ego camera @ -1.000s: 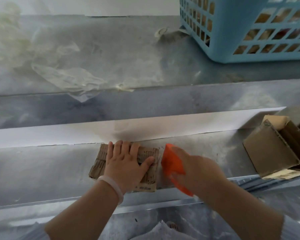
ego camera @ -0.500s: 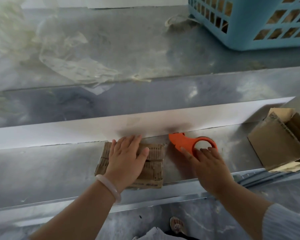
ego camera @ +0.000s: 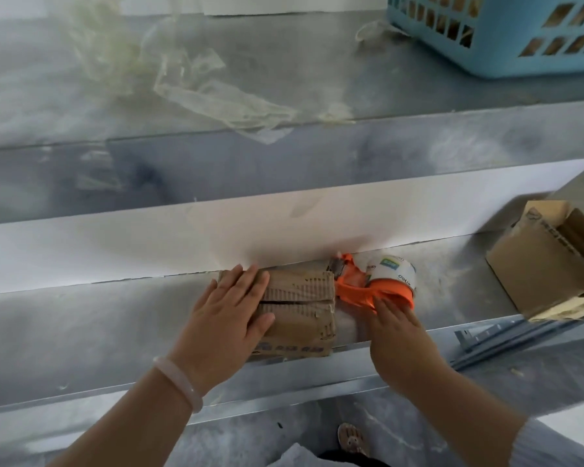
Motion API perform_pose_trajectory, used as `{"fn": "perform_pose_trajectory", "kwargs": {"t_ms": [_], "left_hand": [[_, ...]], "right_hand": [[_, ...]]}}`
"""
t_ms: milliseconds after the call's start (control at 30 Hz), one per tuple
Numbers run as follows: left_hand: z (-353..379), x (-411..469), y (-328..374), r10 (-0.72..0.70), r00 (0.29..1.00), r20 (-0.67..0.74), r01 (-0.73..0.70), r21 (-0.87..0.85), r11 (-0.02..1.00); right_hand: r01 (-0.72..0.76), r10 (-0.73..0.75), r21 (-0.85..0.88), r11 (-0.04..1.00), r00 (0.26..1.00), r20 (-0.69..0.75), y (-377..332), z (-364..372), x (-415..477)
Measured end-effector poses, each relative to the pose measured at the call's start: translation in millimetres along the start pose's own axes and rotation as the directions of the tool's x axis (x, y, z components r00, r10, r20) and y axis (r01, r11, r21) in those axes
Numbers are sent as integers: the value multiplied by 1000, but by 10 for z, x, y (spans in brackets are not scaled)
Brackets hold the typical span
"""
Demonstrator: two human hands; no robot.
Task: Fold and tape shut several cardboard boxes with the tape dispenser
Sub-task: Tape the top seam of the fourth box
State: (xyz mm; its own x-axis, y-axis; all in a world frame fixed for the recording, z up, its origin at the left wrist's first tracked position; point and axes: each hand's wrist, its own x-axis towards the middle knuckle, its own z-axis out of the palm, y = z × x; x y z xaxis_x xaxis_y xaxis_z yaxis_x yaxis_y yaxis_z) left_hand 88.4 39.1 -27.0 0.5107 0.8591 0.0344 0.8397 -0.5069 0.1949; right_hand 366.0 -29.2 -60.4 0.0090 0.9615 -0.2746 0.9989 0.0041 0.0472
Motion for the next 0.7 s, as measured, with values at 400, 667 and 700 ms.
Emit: {"fn": "perform_pose_trajectory", "kwargs": {"t_ms": [400, 667, 700], "left_hand": [[-95, 95, 162, -323, 939, -117, 268, -336, 903], [-21, 243, 12, -475, 879, -25, 398, -508, 764], [-24, 241, -21, -486, 874, -5, 403, -552, 730]], "right_hand": [[-228, 371, 959, 171, 916, 151, -977, -477, 411], [-202, 426, 907, 370, 904, 27, -999, -455, 448], [-196, 415, 910, 365, 909, 29, -989, -457, 441]]}}
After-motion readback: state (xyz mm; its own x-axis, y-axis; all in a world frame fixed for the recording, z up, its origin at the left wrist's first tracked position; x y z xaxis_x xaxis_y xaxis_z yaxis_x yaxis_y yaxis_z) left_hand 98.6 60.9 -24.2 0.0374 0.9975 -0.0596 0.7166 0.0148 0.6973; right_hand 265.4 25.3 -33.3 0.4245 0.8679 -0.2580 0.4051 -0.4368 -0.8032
